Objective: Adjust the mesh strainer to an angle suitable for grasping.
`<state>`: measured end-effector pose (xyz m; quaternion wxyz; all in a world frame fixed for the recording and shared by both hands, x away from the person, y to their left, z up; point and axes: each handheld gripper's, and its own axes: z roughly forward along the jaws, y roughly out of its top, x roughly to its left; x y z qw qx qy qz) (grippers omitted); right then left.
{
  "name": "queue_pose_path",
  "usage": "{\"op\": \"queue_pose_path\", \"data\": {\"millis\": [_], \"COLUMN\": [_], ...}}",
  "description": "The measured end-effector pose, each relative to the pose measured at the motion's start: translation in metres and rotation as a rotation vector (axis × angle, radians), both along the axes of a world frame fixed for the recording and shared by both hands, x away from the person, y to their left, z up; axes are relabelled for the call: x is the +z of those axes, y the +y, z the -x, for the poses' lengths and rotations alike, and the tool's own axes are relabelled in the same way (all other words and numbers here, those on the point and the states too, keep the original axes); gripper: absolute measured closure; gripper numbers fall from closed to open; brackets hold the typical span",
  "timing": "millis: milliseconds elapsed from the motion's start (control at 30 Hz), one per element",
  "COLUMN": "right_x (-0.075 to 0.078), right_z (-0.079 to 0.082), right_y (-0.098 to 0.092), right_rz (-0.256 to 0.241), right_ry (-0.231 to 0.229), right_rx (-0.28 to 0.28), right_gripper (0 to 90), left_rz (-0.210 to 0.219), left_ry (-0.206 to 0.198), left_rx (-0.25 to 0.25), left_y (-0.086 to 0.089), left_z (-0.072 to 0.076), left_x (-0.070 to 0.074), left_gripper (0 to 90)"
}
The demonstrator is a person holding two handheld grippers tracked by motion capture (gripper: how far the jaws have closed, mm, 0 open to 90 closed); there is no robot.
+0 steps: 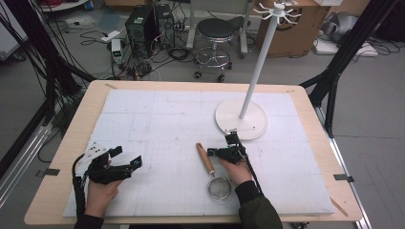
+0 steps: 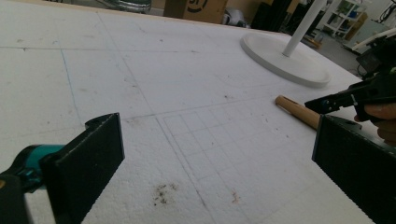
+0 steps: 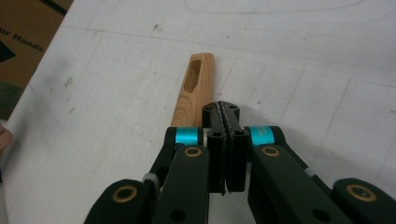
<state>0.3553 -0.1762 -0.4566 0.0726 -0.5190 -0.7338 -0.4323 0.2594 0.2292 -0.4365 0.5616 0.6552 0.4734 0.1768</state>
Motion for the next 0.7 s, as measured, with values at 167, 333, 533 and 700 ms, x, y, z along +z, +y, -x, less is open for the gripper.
{"op": "queue_pose_path", "data": {"millis": [167, 333, 533, 700], "right_x": [0.011, 0.020, 0.031, 0.037], "right_z": [0.004, 0.012, 0.030, 0.042], "right_y": [-0.010, -0.018, -0.026, -0.028], "right_rz": [0.019, 0.013, -0.005, -0.009], "right_ry": [-0.020, -0.049, -0.063, -0.068], "right_rx": [-0.048, -0.047, -0.018, 0.000], "right_gripper": [64.7, 46.9, 34.3, 32.5], "left_rz": [0.003, 0.005, 0.003, 0.001], "left_ry": [0.005, 0.005, 0.006, 0.003], "left_rx": [0.006, 0.004, 0.000, 0.003], "left_y": [0.001, 0.001, 0.001, 0.001], "left_z": [0.001, 0.001, 0.001, 0.001], "left_x": [0.000, 0.000, 0.000, 0.000], "left_gripper": [2.9, 2.9, 2.9, 2.9]}}
